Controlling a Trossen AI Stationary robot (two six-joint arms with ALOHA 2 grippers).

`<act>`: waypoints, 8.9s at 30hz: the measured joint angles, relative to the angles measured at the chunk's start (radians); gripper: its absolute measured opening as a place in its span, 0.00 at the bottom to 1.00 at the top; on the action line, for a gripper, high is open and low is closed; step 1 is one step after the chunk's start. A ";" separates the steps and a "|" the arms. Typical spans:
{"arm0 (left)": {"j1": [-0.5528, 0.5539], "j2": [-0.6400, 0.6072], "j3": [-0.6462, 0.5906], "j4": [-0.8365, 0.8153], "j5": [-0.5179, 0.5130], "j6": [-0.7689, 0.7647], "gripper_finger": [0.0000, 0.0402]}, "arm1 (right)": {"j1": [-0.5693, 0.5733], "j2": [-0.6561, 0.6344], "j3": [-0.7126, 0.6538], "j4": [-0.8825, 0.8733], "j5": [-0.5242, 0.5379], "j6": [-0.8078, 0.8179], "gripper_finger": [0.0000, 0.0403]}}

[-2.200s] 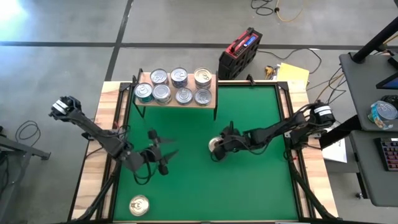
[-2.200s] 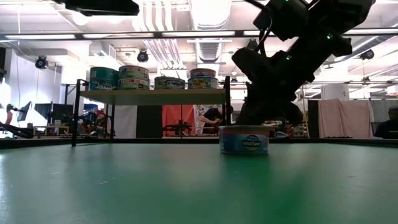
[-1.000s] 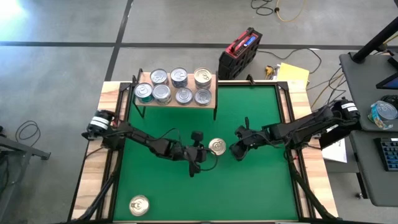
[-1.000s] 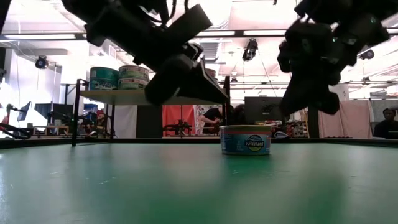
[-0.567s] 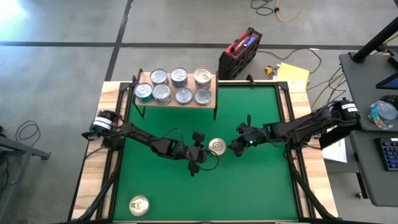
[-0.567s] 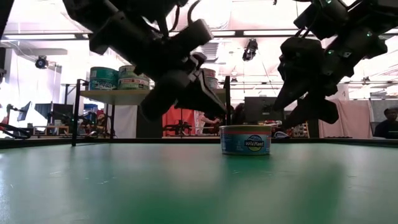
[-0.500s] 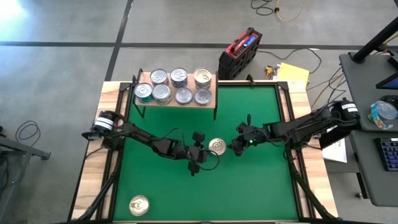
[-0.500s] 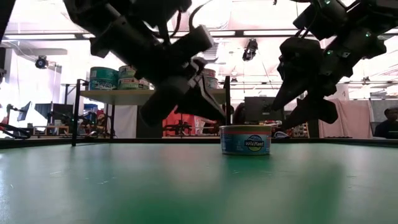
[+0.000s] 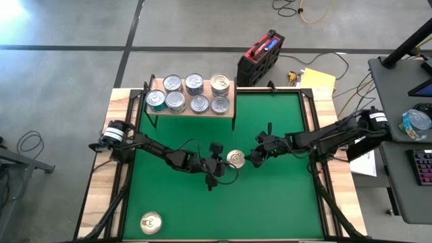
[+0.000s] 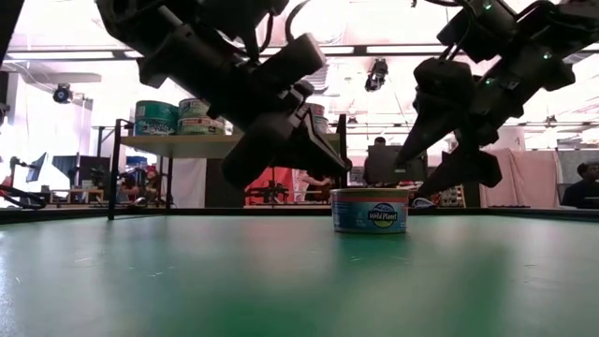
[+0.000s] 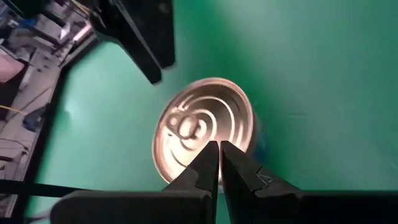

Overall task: Stack canned seafood by type on shelf
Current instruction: Stack the center blue tuna can on top of the blue tuna can on the shelf

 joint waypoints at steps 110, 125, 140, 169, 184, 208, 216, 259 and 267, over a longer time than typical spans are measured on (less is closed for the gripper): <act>0.002 0.057 -0.001 0.001 0.004 -0.112 0.00 | -0.010 0.339 0.319 -0.037 -0.058 -0.750 0.45; -0.106 -0.101 -0.033 -0.103 -0.176 -0.004 0.00 | -0.055 0.003 0.332 -0.330 -0.153 -0.503 0.45; -0.109 -0.599 -0.304 -0.105 -0.242 0.034 0.00 | -0.355 -0.012 0.569 -0.298 -0.403 -0.356 0.45; -0.109 -0.833 -0.425 -0.105 -0.426 0.029 0.00 | -0.839 0.433 1.046 -0.296 -0.870 -0.144 0.45; -0.108 -0.832 -0.425 -0.104 -0.426 0.029 0.00 | -0.837 0.465 1.046 -0.290 -0.922 -0.093 0.45; -0.108 -0.832 -0.425 -0.104 -0.426 0.029 0.00 | -0.809 0.465 1.046 -0.290 -0.902 -0.067 0.45; -0.108 -0.832 -0.425 -0.104 -0.426 0.028 0.00 | -0.808 0.466 1.046 -0.290 -0.889 -0.067 0.45; -0.108 -0.832 -0.425 -0.106 -0.426 0.006 0.00 | -0.808 0.466 1.046 -0.335 -0.834 -0.122 0.64; -0.108 -0.831 -0.425 -0.106 -0.426 0.006 0.00 | -0.808 0.465 1.046 -0.345 -0.834 -0.127 0.63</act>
